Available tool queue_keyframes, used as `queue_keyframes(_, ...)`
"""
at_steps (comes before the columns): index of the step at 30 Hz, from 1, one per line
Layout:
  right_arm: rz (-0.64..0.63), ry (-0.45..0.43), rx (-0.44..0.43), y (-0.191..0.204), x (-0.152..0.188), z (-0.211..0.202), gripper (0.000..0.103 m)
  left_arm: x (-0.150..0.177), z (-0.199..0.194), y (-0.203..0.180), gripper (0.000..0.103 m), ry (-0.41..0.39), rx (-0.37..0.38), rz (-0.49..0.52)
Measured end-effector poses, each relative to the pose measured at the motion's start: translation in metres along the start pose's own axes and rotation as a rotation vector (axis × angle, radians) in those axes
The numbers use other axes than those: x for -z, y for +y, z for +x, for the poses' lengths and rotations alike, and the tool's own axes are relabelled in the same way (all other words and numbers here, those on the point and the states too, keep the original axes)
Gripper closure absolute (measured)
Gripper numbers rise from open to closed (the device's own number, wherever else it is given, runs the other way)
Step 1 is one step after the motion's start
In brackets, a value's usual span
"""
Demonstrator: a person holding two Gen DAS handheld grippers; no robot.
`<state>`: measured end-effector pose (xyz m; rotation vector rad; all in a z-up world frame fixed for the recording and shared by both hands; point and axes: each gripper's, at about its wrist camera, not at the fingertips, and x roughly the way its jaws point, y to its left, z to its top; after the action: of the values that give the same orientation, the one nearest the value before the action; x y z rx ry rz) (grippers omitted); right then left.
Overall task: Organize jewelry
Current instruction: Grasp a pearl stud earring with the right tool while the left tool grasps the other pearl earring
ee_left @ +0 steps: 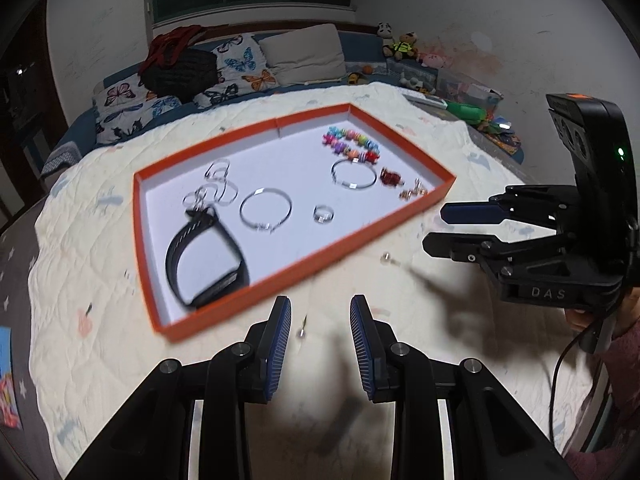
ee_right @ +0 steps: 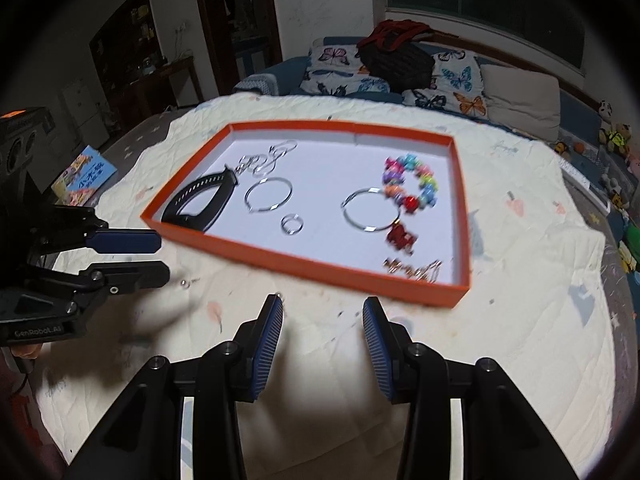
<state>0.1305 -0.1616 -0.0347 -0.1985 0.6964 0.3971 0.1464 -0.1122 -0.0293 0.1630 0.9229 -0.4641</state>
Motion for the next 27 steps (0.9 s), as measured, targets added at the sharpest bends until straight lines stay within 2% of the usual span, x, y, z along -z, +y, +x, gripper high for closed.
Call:
queue_keyframes(7,-0.027,0.023,-0.026,0.014,0.001,0.013,0.057,0.022,0.002,0.013,0.07,0.025,-0.002,-0.06)
queue_keyframes(20,-0.056,0.027,-0.057,0.021,0.001,0.025,0.057,0.031,0.009,0.026,0.07,0.042,-0.004,-0.1)
queue_keyframes(24,-0.061,0.028,-0.072,0.022,0.0,0.027,0.064,0.031,0.009,0.027,0.07,0.035,0.008,-0.106)
queue_keyframes(27,-0.073,0.027,-0.071,0.024,-0.002,0.029,0.065,0.031,0.01,0.025,0.07,0.032,0.009,-0.099)
